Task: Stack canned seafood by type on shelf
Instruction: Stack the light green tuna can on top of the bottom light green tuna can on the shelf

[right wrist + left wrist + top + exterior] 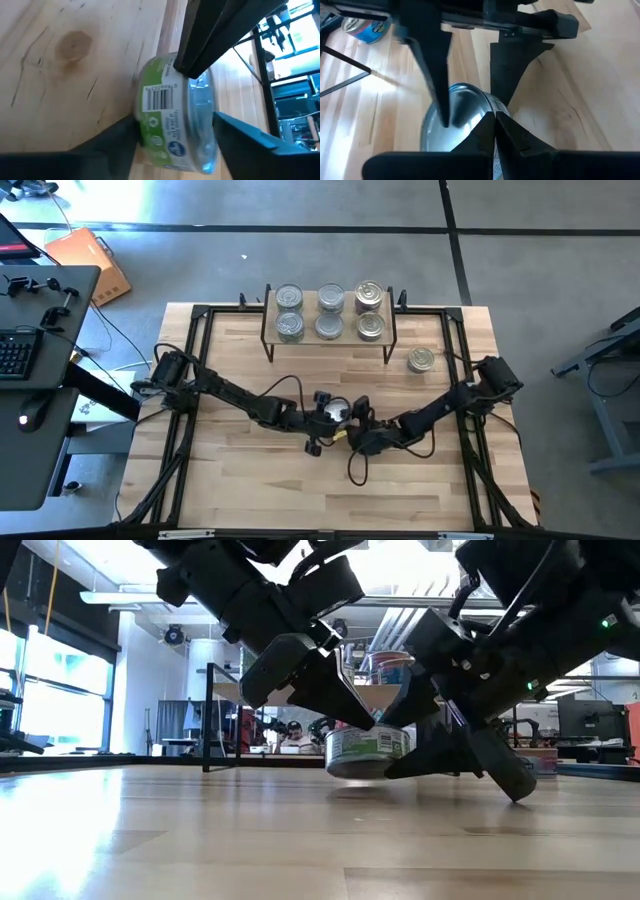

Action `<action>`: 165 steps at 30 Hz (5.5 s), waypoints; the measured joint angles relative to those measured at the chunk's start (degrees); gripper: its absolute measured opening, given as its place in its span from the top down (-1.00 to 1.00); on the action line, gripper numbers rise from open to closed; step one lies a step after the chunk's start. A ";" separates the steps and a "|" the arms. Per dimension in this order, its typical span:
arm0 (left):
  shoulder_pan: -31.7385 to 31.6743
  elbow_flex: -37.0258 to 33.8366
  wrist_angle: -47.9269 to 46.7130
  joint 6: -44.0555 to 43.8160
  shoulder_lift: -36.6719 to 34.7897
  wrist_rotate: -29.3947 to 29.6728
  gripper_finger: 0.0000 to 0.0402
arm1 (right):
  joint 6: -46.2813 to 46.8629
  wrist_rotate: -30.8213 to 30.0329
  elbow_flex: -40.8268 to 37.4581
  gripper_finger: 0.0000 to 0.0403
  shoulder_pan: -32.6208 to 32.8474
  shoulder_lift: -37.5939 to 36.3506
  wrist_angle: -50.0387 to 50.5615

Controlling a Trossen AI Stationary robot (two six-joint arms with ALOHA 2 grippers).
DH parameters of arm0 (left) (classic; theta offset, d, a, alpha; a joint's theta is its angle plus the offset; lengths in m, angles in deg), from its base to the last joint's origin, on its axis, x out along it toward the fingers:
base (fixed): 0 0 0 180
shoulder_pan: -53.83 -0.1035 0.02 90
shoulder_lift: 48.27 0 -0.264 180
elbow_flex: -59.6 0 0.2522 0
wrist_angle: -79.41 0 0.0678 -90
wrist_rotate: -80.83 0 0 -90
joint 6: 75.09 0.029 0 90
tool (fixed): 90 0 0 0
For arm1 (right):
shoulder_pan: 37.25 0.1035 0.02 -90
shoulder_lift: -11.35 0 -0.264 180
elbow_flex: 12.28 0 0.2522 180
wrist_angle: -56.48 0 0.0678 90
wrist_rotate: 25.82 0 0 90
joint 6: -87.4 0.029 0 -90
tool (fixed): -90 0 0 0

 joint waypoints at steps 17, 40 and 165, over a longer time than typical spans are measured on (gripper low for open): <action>5.98 0.13 -28.52 -17.75 -12.62 12.36 1.00 | 4.76 2.42 -0.03 0.41 -0.12 -5.77 3.53; 25.90 -13.13 -38.47 -59.23 -13.07 44.46 1.00 | -25.43 1.50 33.85 0.41 -29.32 -9.60 37.98; -2.13 -14.97 1.21 -22.06 -1.88 15.71 0.65 | 12.85 38.75 -3.59 -0.83 -25.31 -7.52 3.50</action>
